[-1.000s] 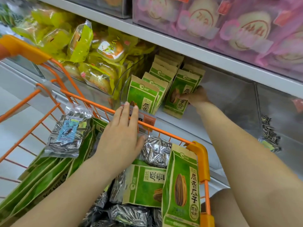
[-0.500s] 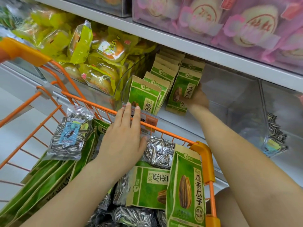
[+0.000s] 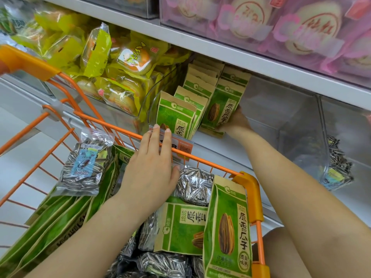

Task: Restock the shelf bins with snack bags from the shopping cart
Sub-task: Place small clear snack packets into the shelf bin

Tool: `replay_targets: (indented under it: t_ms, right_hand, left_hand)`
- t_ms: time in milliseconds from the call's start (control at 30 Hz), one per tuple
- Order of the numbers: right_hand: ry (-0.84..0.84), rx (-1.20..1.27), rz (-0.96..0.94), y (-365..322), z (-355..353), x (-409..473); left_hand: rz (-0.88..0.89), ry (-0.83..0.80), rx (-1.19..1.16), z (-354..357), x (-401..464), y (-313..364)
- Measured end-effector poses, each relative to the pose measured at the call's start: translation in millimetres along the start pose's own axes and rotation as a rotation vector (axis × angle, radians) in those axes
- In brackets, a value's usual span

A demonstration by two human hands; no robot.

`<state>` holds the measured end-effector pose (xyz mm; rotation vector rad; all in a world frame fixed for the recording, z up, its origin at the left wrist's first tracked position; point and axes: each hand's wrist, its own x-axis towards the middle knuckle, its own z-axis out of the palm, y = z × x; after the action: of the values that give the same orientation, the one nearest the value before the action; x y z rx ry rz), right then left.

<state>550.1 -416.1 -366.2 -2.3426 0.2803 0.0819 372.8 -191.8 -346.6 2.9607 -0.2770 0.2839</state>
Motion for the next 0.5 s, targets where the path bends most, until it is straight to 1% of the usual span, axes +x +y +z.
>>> replay_targets:
  t_ms: [100,233,267,367,500]
  right_hand:
    - [0.034,-0.034,0.019,-2,-1,0]
    - [0.172,-0.04,-0.013,-4,-6,0]
    - [0.169,-0.029,-0.017,-3,-6,1]
    - [0.088,0.031,-0.003,-2,-1,1]
    - [0.059,0.24,0.032,-5,3,10]
  left_hand:
    - [0.007,-0.001,0.011,1,0,-1]
    - [0.01,-0.007,0.011,1,1,-1]
    - [0.008,-0.01,0.011,1,1,0]
    - [0.005,-0.004,0.012,1,1,0]
    - [0.005,-0.002,0.016,2,1,0]
